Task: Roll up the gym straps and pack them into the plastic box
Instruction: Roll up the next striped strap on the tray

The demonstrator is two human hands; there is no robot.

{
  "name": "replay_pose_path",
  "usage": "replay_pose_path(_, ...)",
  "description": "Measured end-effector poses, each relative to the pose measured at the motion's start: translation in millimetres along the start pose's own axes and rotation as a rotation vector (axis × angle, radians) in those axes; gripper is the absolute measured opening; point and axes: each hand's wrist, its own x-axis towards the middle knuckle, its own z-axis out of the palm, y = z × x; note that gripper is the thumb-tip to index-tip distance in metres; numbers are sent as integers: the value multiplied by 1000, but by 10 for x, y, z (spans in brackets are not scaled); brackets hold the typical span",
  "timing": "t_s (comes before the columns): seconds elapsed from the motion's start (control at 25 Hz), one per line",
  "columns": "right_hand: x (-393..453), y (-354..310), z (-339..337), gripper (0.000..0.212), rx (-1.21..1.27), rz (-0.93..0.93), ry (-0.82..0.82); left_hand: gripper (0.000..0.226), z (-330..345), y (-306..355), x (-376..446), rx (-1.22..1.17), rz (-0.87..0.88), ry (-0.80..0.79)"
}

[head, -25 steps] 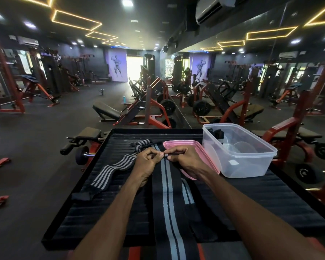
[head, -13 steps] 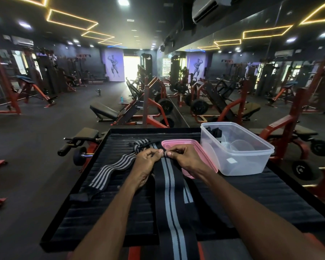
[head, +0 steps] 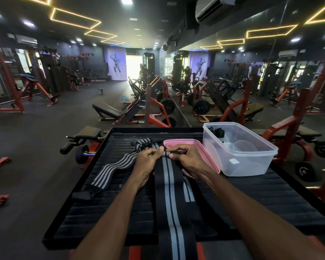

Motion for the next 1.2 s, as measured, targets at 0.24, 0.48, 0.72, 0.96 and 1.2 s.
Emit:
replay_pose_path(0.24,2,47,-32,6,73,117,-62,8,5,39,-32,48,49,8)
replay_pose_path(0.48,1,80,-60,12,-17,66,18,13,51,69,-74,-143,-141,-91)
replay_pose_path(0.72,-74,7,-48,9,21,154,-36,7,12,74,-56,-23,-115,-39)
replay_pose_path(0.96,-56,40,-73,9,-33,111,9,10,62,127,-88,-184,-160,-82)
replay_pose_path(1.2,-133,-13,-59,11,-11,169,-11,9,19,98,-97,-24,-49,-35)
